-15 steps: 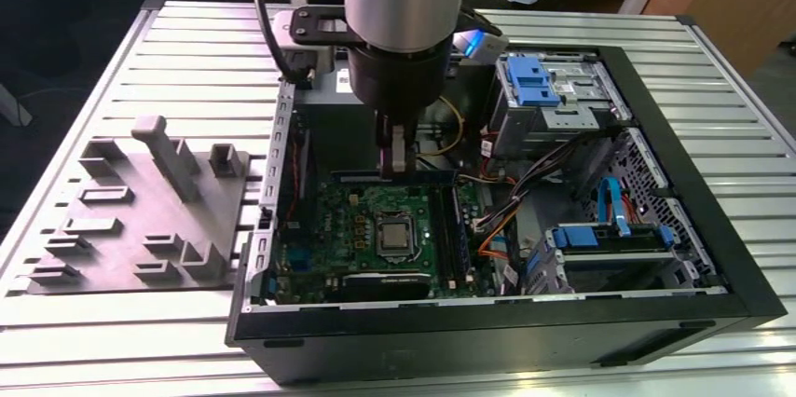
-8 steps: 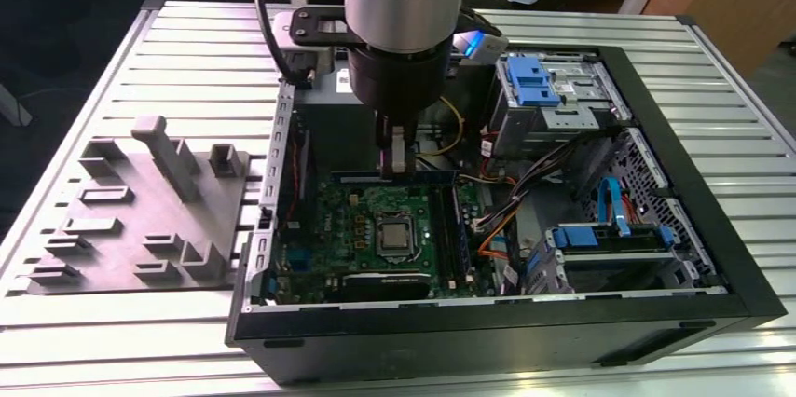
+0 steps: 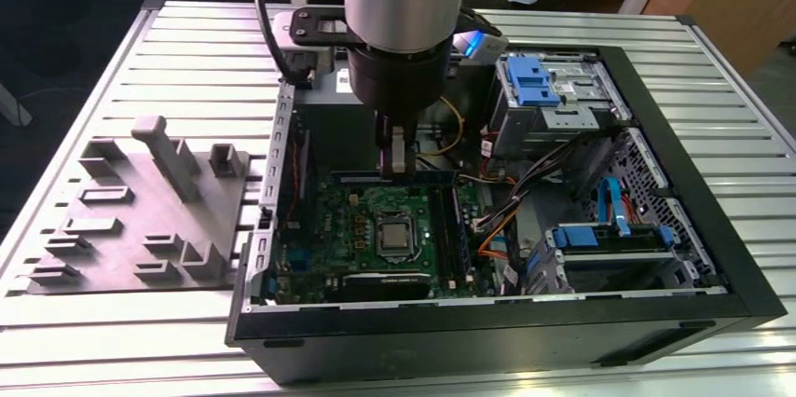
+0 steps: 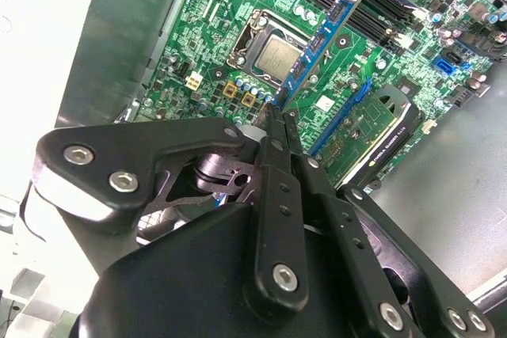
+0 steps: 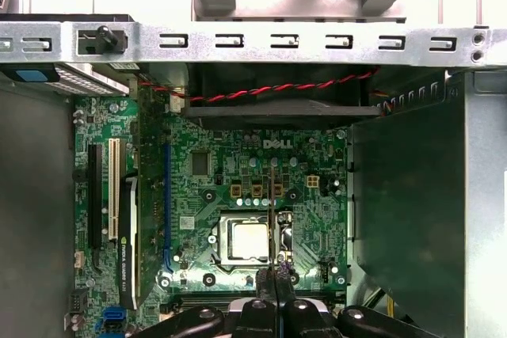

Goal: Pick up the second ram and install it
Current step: 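Insert the second ram into the second slot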

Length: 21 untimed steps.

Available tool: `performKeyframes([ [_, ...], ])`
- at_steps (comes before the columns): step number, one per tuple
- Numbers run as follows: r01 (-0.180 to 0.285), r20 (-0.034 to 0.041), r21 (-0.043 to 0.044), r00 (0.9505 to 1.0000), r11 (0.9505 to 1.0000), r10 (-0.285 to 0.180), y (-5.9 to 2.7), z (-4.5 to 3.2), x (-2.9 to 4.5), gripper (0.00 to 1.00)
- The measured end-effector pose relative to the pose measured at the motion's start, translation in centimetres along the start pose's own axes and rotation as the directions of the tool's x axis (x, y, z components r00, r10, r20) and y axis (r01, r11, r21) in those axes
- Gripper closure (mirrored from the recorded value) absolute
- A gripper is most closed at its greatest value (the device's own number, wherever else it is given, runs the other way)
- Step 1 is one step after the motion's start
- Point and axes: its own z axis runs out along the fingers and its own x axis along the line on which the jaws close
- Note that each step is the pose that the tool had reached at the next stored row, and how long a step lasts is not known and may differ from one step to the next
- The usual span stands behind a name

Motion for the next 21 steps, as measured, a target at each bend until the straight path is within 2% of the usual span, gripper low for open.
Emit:
performKeyframes([
  [2, -0.020, 0.0001, 0.0008, 0.9998, 0.9998, 0.020, -0.01, 0.05, 0.00, 0.89],
  [5, -0.074, -0.0001, 0.0026, 0.9973, 0.9973, 0.074, 0.00, 0.13, 0.00, 0.89],
  [10, -0.164, -0.0002, 0.0058, 0.9864, 0.9864, 0.164, 0.00, 0.25, 0.01, 0.89],
  [13, -0.217, -0.0002, 0.0077, 0.9761, 0.9760, 0.217, 0.00, 0.27, 0.01, 0.89],
  [16, -0.271, 0.0002, 0.0097, 0.9625, 0.9624, 0.271, 0.00, 0.30, 0.01, 0.89],
  [21, -0.357, 0.0008, 0.0127, 0.9343, 0.9342, 0.357, 0.00, 0.33, 0.01, 0.89],
])
